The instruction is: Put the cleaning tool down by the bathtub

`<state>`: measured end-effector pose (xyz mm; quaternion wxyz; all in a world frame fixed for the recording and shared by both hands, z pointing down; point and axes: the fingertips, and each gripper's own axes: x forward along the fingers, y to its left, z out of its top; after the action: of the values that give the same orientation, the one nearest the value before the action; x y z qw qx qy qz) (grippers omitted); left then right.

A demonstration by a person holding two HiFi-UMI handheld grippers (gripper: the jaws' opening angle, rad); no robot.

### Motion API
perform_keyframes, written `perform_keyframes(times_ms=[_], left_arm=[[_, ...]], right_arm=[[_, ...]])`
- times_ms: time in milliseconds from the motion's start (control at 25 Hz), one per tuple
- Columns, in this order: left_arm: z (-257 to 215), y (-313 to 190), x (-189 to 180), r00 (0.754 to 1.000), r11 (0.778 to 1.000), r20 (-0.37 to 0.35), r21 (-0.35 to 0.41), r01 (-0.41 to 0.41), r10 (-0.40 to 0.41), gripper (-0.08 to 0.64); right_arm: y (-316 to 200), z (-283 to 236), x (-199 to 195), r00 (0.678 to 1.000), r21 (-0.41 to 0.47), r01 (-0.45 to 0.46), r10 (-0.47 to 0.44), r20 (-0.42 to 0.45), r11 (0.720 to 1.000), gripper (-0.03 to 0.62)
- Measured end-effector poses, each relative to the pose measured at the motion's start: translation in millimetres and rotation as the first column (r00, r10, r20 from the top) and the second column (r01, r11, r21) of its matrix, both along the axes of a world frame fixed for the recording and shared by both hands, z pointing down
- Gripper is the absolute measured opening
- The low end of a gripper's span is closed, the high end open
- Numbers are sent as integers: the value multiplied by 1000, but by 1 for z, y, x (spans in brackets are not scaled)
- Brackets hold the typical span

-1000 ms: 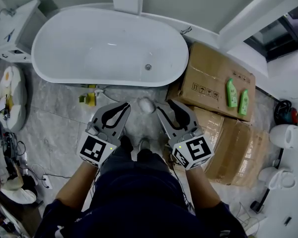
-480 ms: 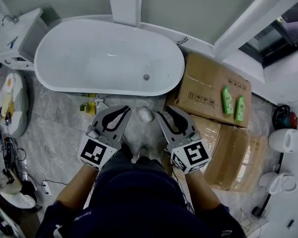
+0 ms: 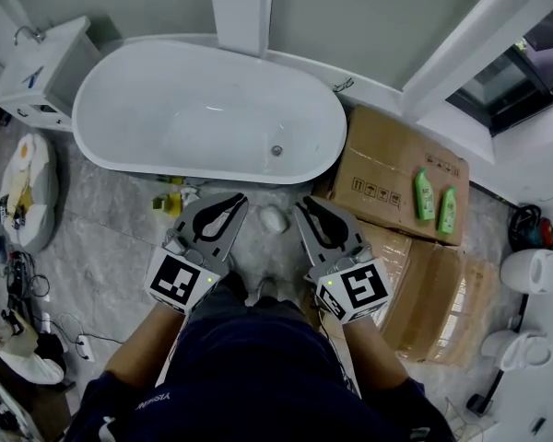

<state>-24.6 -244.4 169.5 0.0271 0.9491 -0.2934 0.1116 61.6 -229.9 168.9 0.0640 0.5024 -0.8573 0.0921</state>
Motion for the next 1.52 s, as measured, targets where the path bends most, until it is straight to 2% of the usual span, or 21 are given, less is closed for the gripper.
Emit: perform_keyframes(times_ms=[200, 800, 1320, 1520], left_arm=[[-12, 0, 6, 999, 1000, -37, 2, 8, -8, 41], [-18, 6, 12, 1000, 999, -22, 29, -15, 16, 41], [-17, 11, 17, 1000, 999, -12, 27, -19, 19, 41], [-20, 13, 19, 999, 1000, -29, 19, -20, 20, 41]], right_arm=[[1, -10, 1, 1000, 24, -5, 5, 6, 1000, 41], [4, -18, 2, 1000, 49, -9, 8, 17, 999, 6], [10, -16, 7, 1000, 51, -17, 16, 15, 999, 5], [11, -14, 8, 1000, 47, -18, 17, 11, 999, 5]])
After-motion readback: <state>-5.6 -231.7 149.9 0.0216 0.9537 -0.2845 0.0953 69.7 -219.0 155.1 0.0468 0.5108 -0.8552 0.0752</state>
